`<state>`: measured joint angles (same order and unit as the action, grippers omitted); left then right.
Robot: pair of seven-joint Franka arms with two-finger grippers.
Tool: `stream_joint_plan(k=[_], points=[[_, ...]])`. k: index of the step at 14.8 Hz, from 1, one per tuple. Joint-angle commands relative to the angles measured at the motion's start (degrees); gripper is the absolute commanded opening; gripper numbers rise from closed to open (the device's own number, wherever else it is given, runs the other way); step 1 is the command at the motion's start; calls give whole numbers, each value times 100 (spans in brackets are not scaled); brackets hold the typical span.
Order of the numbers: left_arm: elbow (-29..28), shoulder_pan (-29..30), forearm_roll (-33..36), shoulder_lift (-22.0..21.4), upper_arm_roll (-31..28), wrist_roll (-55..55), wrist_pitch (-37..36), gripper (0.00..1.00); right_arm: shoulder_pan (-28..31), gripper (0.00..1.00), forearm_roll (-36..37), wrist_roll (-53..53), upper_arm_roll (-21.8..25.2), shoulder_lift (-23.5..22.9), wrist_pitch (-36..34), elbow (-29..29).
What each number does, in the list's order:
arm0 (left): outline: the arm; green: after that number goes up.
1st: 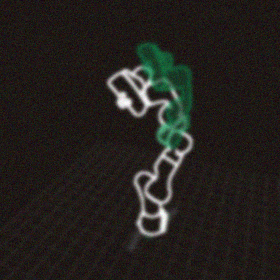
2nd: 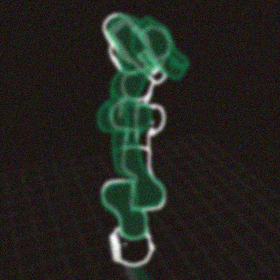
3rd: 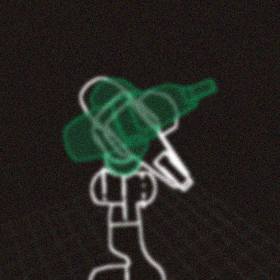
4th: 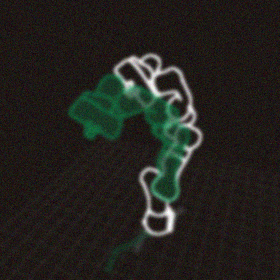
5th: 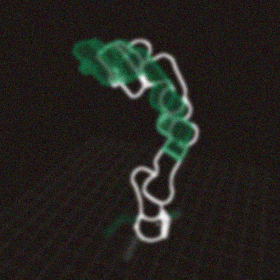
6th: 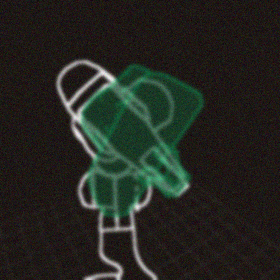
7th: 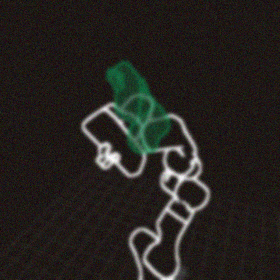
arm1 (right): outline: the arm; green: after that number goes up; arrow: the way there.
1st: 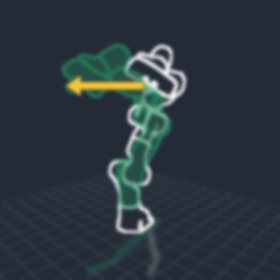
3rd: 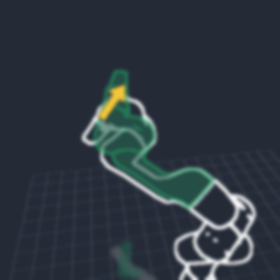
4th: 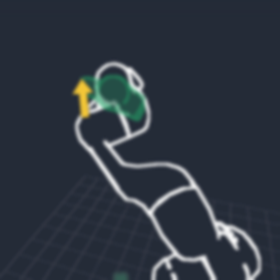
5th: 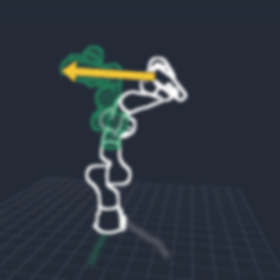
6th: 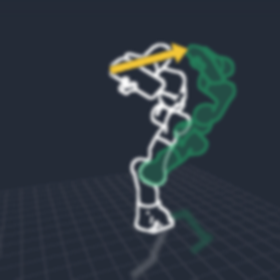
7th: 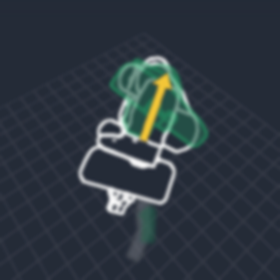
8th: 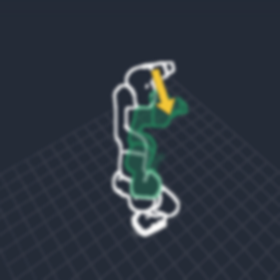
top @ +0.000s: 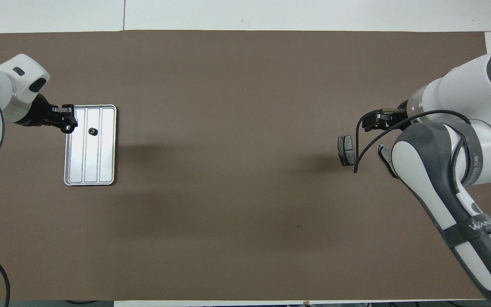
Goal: Place bearing gear from tray to pile
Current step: 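Carry the gear to mid-table with the left gripper while the right gripper approaches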
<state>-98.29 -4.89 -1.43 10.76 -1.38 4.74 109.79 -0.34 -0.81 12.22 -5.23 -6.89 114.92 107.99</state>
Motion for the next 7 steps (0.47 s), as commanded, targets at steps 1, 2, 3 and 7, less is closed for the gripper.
stream_joint_plan(k=[1,2,3,7], points=[[873,-1028,160,612,-64,1271,-309,0,42,100,-34,43,-13,4,66,12],[865,-1362,230,629,-64,1684,-291,0,69,100,-34,52,-13,4,74,12],[865,-1670,240,647,-64,2071,-195,0,86,100,-25,43,-13,4,74,12],[891,-2603,415,1164,-73,3311,278,0,78,100,-25,17,-13,-5,83,3]])
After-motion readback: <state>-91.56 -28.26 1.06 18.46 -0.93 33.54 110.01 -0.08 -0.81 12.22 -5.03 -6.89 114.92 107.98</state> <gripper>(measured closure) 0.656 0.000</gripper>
